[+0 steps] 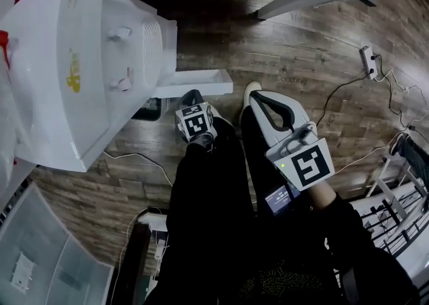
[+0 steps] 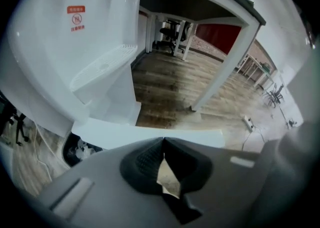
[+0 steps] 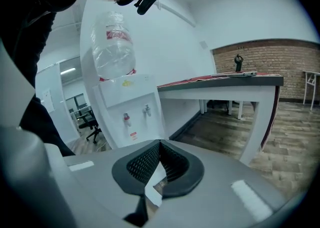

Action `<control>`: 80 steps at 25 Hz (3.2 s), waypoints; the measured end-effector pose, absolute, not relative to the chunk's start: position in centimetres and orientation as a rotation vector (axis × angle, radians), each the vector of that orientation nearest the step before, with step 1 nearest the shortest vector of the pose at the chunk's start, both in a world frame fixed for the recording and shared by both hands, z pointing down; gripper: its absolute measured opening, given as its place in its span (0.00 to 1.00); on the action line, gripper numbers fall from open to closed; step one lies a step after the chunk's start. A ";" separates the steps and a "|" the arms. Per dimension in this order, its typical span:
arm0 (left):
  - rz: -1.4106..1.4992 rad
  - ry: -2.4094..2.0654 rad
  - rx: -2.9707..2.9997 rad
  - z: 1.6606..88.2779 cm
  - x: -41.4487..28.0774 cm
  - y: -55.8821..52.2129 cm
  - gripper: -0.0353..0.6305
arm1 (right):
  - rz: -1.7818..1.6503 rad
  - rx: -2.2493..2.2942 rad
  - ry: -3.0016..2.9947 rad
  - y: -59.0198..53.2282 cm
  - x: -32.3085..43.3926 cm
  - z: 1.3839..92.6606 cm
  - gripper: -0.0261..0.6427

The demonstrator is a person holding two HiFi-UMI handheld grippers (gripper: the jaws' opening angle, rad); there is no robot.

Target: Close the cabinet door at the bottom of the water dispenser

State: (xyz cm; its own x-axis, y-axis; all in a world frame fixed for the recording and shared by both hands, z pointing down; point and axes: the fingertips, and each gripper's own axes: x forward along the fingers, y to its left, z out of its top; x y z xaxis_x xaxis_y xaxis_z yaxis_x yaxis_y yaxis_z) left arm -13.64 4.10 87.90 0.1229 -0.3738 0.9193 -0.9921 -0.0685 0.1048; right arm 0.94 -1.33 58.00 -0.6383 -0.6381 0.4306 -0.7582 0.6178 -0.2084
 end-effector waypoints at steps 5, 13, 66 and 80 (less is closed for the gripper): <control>0.905 -1.357 1.507 88.2 -13.4 3.5 0.06 | 0.556 1.172 -2.483 -1.7 2.8 57.5 0.03; 0.950 -1.433 1.529 88.3 -13.7 -2.4 0.06 | 0.581 1.147 -2.476 -1.5 3.0 58.8 0.03; 0.460 -1.894 1.168 91.1 -20.8 -15.3 0.06 | 0.641 1.078 -2.419 -3.3 2.1 63.6 0.03; 0.316 -1.822 1.424 81.8 -17.1 -14.9 0.06 | 0.484 1.103 -2.480 -2.9 2.2 60.2 0.03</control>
State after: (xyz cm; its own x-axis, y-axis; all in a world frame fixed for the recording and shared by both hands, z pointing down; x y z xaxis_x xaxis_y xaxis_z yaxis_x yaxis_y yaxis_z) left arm -17.14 -14.91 81.83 -0.0617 -0.7076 0.7039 -0.9034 0.3394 0.2620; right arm 2.21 -2.89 60.21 -0.6186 -0.6275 0.4728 -0.7592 0.6324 -0.1540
